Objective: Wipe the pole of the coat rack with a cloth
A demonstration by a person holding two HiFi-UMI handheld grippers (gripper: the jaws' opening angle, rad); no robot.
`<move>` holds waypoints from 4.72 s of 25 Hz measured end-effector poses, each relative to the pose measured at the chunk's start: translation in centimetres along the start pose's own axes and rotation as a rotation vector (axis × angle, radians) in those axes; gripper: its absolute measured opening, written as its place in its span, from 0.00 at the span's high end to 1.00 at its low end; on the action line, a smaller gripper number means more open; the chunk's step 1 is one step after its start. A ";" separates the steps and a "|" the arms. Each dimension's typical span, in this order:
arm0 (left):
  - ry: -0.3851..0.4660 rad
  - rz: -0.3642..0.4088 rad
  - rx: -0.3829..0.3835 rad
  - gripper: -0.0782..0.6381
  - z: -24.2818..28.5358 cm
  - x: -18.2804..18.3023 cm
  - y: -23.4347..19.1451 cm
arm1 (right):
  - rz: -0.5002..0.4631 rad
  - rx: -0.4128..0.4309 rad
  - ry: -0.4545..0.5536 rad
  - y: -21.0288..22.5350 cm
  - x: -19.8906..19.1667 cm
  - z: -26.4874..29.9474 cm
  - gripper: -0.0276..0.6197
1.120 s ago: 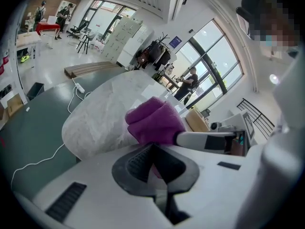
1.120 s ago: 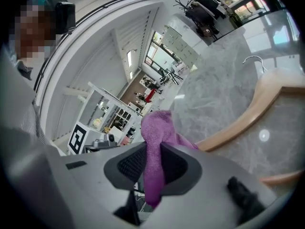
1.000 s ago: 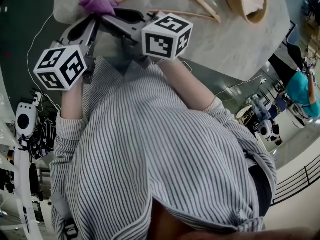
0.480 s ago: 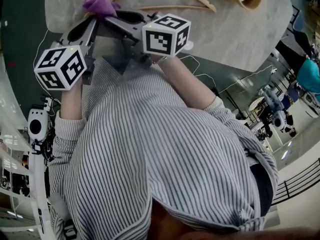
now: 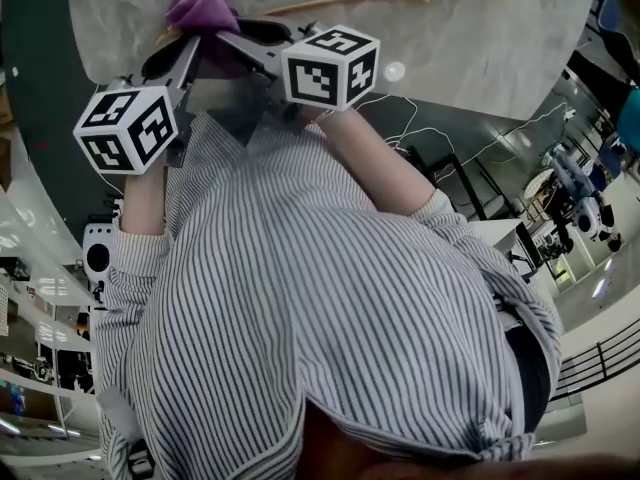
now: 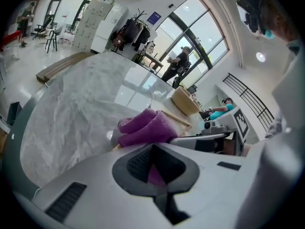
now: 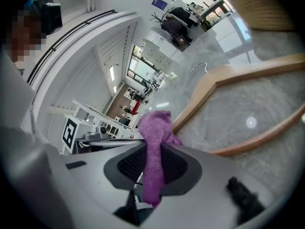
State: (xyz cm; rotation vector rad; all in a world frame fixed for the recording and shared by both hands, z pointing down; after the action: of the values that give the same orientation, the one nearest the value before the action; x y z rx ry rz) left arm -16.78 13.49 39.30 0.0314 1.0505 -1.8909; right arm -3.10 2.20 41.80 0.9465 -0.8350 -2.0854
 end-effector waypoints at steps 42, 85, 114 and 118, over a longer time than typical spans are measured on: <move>-0.279 0.266 -0.224 0.88 13.4 4.4 8.9 | 0.187 -0.203 0.305 8.7 -0.7 -11.6 0.83; -0.379 0.294 -0.382 0.88 23.3 5.5 16.6 | 0.300 -0.341 0.507 14.5 -1.1 -21.0 0.83; -0.421 0.384 -0.440 0.87 23.1 5.5 17.1 | 0.285 -0.464 0.666 13.6 -2.6 -23.5 0.83; -0.382 0.398 -0.439 0.88 21.3 6.1 16.8 | 0.239 -0.468 0.679 12.1 -2.0 -23.6 0.83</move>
State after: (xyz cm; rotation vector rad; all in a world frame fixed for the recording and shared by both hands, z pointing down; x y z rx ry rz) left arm 0.33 -8.46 39.26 -0.3368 1.0752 -1.2218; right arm 20.76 -9.19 39.35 1.1154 -0.0901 -1.4940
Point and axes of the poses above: the fingertips, and each gripper's own axes: z forward along the fingers, y to its right, x out of its top, the point moved 10 cm from there along -z, backward along the fingers, and after that the axes turned 5 degrees about -x, right-handed, at the moved point
